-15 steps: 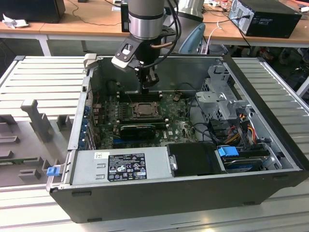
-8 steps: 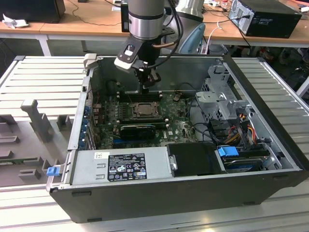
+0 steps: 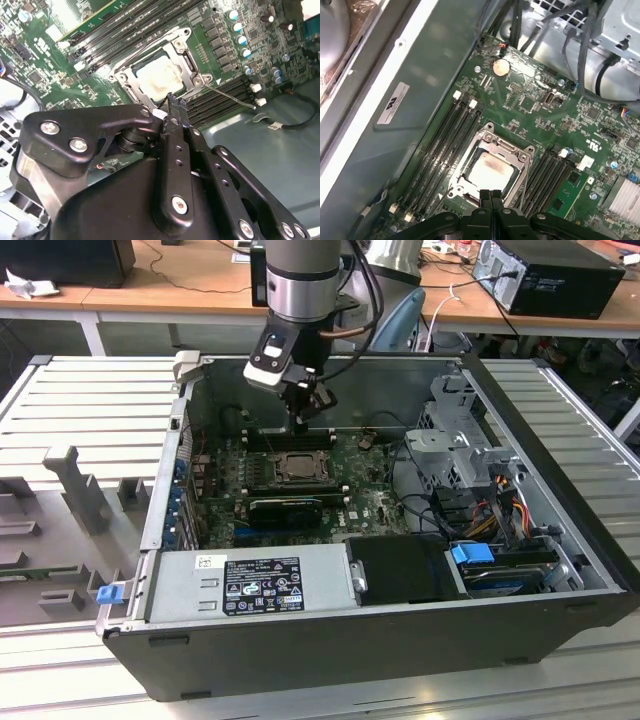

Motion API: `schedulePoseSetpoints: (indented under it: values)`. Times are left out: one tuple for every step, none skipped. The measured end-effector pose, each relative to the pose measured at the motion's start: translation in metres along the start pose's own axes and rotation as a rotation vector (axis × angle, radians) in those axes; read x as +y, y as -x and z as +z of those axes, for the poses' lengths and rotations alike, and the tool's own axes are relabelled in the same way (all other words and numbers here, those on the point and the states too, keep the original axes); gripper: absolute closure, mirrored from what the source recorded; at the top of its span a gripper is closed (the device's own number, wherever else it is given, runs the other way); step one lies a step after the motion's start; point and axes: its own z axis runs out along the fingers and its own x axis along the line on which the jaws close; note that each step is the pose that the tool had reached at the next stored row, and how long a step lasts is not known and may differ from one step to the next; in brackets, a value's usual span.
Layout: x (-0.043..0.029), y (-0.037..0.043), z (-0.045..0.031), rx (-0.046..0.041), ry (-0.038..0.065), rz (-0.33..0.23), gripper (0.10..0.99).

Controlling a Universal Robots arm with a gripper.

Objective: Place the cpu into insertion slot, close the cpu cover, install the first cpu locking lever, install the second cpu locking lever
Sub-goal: 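Install the first cpu locking lever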

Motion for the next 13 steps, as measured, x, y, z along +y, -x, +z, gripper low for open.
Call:
schedulePoseSetpoints:
  values:
    - [0.0,0.0,0.0,0.0003,0.0,-0.015,0.98]
    - [0.0,0.0,0.0,0.0008,0.0,-0.036,0.98]
    - [0.0,0.0,0.0,0.0012,-0.001,-0.056,0.98]
    - [0.0,0.0,0.0,0.0015,-0.001,-0.069,0.98]
    - [0.0,0.0,0.0,0.0017,-0.001,-0.079,0.98]
    - [0.0,0.0,0.0,0.002,-0.001,-0.092,0.98]
    - [0.0,0.0,0.0,0.0023,-0.001,-0.105,0.98]
    - [0.0,0.0,0.0,0.0025,-0.001,-0.114,0.98]
    - [0.0,0.0,0.0,0.0029,-0.001,-0.132,0.98]
    - [0.0,0.0,0.0,0.0031,-0.002,-0.142,0.98]
    - [0.0,0.0,0.0,0.0033,-0.002,-0.152,0.98]
    - [0.0,0.0,0.0,0.0037,-0.002,-0.171,0.98]
    - [0.0,0.0,0.0,0.004,-0.002,-0.185,0.98]
